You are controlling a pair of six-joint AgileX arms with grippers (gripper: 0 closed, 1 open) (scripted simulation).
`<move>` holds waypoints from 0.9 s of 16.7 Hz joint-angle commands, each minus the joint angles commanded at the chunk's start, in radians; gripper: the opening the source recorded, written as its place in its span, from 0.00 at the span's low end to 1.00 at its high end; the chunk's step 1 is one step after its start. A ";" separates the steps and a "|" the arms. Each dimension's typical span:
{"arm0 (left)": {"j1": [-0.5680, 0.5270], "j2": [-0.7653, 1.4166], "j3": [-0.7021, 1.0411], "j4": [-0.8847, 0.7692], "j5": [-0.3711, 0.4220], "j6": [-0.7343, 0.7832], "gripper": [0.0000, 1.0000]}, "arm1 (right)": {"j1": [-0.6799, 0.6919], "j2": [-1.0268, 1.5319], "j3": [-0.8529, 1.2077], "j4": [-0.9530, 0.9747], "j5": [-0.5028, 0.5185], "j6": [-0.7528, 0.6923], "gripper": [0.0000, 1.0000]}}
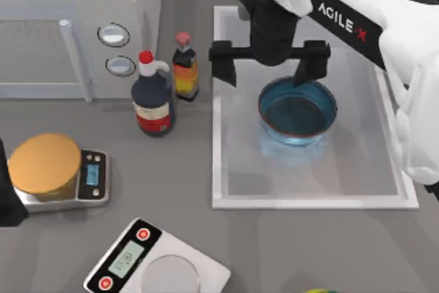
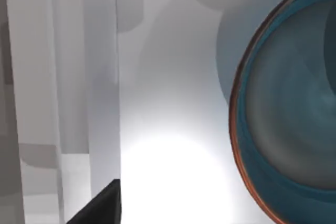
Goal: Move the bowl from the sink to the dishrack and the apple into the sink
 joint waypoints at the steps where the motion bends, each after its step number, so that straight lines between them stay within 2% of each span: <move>1: 0.000 0.000 0.000 0.000 0.000 0.000 1.00 | -0.012 0.016 -0.003 0.021 -0.001 -0.012 1.00; 7: 0.000 0.000 0.000 0.000 0.000 0.000 1.00 | -0.012 0.162 -0.022 0.183 0.001 -0.012 1.00; 12: 0.000 0.000 0.000 0.000 0.000 0.000 1.00 | -0.001 0.171 -0.021 0.194 0.002 -0.004 1.00; 15: 0.000 0.000 0.000 0.000 0.000 0.000 1.00 | -0.001 0.171 -0.021 0.194 0.002 -0.004 0.77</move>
